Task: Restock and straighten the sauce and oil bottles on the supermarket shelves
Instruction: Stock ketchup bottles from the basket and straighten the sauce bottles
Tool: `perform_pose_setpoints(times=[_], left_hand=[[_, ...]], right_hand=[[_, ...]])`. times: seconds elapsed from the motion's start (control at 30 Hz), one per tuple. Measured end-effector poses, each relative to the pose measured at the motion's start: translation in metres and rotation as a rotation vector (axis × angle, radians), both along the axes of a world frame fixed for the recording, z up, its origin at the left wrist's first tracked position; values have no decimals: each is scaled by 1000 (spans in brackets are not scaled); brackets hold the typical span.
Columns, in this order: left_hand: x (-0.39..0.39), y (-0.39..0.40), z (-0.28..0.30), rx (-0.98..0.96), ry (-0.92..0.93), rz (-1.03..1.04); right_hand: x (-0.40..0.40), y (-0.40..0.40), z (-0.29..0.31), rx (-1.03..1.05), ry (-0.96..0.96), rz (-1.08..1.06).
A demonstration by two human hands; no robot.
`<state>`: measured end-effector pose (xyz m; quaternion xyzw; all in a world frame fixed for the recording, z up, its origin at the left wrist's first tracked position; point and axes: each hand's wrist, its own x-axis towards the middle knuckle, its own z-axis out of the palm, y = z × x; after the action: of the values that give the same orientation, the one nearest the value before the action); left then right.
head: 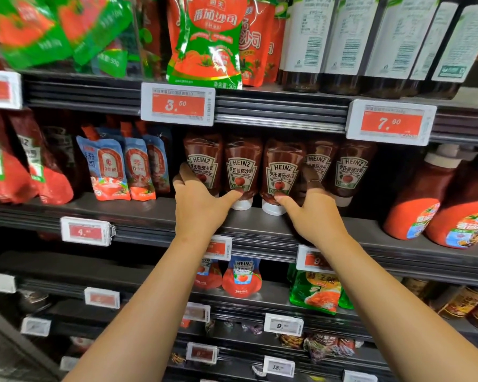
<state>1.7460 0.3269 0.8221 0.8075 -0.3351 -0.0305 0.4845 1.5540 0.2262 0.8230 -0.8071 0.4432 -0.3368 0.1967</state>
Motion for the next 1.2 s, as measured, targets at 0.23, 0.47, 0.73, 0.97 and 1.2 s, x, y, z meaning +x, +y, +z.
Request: perform_pose_setpoints(times=[0.23,0.47,0.73,0.97,1.2], left_hand=[[40,14,0,-60,30,-87],[44,10,-8,-48,19,-97],[47,11,-9,-90,45,-135],[52,15,-9,-132,75,-187],[52,30,-14,-199,39,-174]], right_hand=[[1,1,-1,57,36,-74],[5,-1,-1,27,219,-41],[4,2,1,26,245,-7],[5,6,2,61,202,-34],[1,29,-2,-75,180,-211]])
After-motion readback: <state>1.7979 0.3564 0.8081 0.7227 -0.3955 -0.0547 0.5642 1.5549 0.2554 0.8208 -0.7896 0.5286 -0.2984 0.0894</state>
